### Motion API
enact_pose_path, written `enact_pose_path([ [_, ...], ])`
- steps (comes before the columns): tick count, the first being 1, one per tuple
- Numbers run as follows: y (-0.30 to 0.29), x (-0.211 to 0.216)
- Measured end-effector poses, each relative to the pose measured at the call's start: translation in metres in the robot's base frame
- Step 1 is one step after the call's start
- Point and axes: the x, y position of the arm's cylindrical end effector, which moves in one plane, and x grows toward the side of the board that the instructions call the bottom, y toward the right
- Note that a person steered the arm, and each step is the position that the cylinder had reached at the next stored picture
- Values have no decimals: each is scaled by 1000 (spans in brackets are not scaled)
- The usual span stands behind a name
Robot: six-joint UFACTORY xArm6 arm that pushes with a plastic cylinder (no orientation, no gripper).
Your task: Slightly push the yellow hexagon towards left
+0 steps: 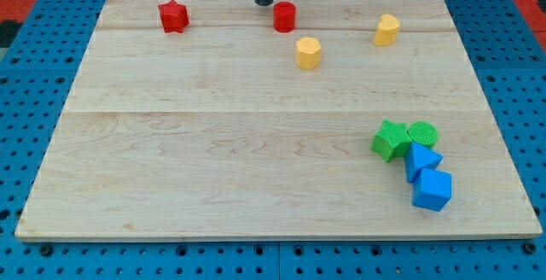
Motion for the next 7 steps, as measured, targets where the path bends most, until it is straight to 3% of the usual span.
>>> enact_pose_path([
  [2, 20, 31],
  [3, 21, 21],
  [4, 74, 16],
  [6, 90, 111],
  [7, 59, 111],
])
